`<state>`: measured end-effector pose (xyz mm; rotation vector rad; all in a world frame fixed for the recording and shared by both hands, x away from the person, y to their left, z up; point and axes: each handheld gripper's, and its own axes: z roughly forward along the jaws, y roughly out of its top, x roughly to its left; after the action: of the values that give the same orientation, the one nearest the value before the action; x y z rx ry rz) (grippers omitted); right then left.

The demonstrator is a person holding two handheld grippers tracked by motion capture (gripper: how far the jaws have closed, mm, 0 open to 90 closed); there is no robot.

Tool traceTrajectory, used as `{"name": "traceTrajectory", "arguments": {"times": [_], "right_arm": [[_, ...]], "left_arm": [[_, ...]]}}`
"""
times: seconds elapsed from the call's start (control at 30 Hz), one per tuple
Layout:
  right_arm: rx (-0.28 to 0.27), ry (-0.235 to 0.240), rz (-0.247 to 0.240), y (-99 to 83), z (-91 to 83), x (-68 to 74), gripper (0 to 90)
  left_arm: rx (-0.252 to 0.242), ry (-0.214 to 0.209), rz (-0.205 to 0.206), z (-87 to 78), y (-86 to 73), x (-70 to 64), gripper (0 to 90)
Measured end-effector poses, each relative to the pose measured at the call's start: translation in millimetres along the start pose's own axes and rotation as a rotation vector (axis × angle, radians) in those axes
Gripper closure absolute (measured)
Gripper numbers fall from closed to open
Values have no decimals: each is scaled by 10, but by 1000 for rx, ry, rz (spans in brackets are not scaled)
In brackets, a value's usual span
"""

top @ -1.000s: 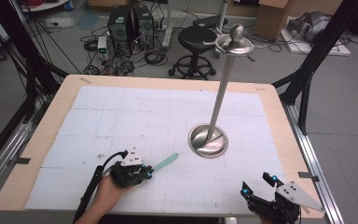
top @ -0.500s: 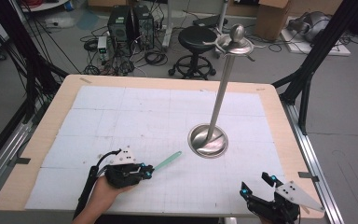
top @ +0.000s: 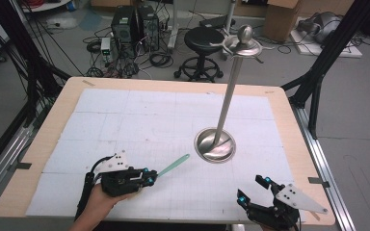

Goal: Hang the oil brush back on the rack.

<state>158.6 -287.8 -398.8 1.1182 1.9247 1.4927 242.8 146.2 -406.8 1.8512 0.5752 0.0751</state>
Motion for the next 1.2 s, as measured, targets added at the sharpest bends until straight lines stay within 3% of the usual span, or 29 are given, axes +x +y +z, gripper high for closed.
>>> {"name": "traceTrajectory", "arguments": {"times": [0.07,0.17,0.2,0.43,0.63,0.67,0.83,0.87,1.03,1.07,1.2], "right_arm": [[-10,47,-5,42,65,52,197],[-8,65,-4,64,107,80,197],[-13,97,-9,83,168,114,197],[-9,188,-15,167,321,247,206],[-5,248,-22,213,449,314,224],[-1,276,-28,237,511,343,235],[-8,333,-38,307,616,418,268],[-14,369,-43,346,667,459,338],[-21,418,-65,398,767,525,377],[-22,444,-62,410,816,538,392],[-23,475,-57,425,884,541,410]], "left_arm": [[-22,-13,3,-33,9,-9,820],[-52,-29,5,-68,21,-20,820],[-59,-35,11,-81,25,-29,820],[-105,-61,33,-133,47,-76,820],[-119,-82,67,-149,67,-130,820],[-125,-91,78,-158,82,-142,820],[-145,-100,79,-164,101,-173,820],[-142,-104,87,-164,107,-183,819],[-147,-113,89,-160,110,-196,819],[-153,-120,92,-159,110,-201,820],[-158,-133,95,-158,111,-212,819]]}}
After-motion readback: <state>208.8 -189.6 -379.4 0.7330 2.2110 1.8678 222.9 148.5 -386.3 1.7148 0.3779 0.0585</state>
